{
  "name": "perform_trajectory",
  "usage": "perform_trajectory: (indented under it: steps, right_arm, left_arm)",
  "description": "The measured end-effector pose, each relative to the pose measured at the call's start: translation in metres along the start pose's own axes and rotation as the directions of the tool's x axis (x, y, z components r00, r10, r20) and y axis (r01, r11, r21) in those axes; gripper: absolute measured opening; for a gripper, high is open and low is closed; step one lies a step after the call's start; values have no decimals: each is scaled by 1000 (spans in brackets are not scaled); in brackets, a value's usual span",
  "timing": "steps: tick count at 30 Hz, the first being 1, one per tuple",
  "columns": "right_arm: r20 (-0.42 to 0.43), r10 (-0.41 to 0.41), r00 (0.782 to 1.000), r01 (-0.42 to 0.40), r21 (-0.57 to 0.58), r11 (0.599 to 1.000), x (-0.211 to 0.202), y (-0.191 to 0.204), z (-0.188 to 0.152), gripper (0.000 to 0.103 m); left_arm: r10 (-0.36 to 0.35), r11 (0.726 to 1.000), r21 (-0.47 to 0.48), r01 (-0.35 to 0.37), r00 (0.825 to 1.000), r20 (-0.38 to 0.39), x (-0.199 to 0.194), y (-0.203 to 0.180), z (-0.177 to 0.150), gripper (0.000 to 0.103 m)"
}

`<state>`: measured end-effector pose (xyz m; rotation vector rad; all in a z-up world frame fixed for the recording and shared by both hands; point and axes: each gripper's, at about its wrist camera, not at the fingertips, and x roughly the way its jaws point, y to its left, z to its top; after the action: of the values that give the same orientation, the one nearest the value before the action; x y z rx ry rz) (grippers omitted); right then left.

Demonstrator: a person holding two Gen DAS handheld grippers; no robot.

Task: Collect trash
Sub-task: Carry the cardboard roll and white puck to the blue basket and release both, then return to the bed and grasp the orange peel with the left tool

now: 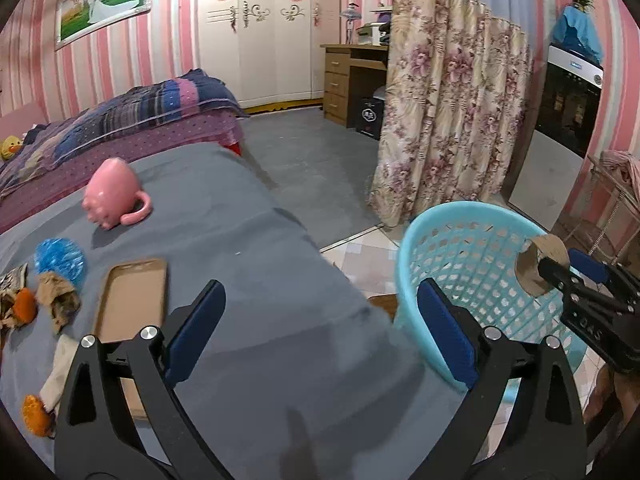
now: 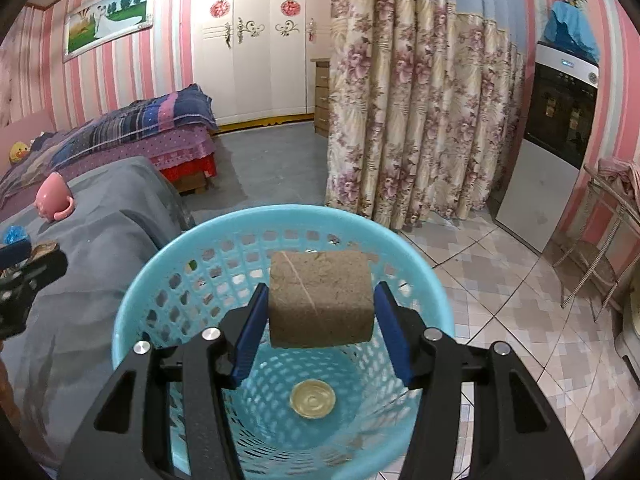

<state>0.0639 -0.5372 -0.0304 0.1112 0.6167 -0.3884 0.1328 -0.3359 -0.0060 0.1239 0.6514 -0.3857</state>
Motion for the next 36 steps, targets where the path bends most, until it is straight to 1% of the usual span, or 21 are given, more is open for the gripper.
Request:
perform_trajectory:
  steps: [3, 5, 7, 9, 11, 12, 19, 23, 27, 31, 36]
  right_arm:
    - [0, -9, 1000, 9, 3, 1000, 0, 7, 2, 56]
    - [7, -12, 1000, 11, 25, 1000, -3, 9, 4, 77]
    - [17, -20, 1000, 20, 40, 999, -6, 9, 4, 80]
    - [13, -7, 1000, 6, 54, 999, -7, 9, 6, 84]
    - [20, -1, 1000, 0, 58, 998, -10, 11, 7, 93]
    - [28, -7, 1000, 6, 54, 999, -13, 14, 8, 94]
    - [49, 0, 999, -1, 25, 1000, -26, 29, 13, 95]
    - [60, 17, 998, -19, 20, 1000, -36, 38, 15, 96]
    - [67, 51, 996, -51, 1, 999, -44, 56, 13, 96]
    - [68, 83, 994, -82, -16, 997, -49, 73, 11, 96]
    - [73, 122, 990, -119, -45, 992, -56, 96, 9, 96]
  left_arm:
    - [14, 1000, -15, -14, 1000, 13, -8, 12, -2, 94]
    - [27, 999, -18, -27, 999, 19, -14, 20, -2, 94]
    - [37, 999, -24, -37, 999, 24, -19, 27, -3, 94]
    - [48, 998, -35, -47, 998, 30, -25, 36, -3, 94]
    - [58, 997, -50, -56, 998, 35, -30, 43, -3, 95]
    - [60, 997, -57, -58, 997, 39, -33, 47, -3, 95]
    - [80, 994, -84, -75, 995, 57, -52, 63, -3, 96]
    - [101, 991, -100, -94, 993, 66, -66, 75, -5, 97]
    - [126, 983, -139, -115, 989, 71, -81, 91, -12, 97]
    - [170, 977, -142, -160, 984, 62, -92, 105, -21, 97]
    - [202, 969, -160, -189, 977, 64, -106, 125, -29, 97]
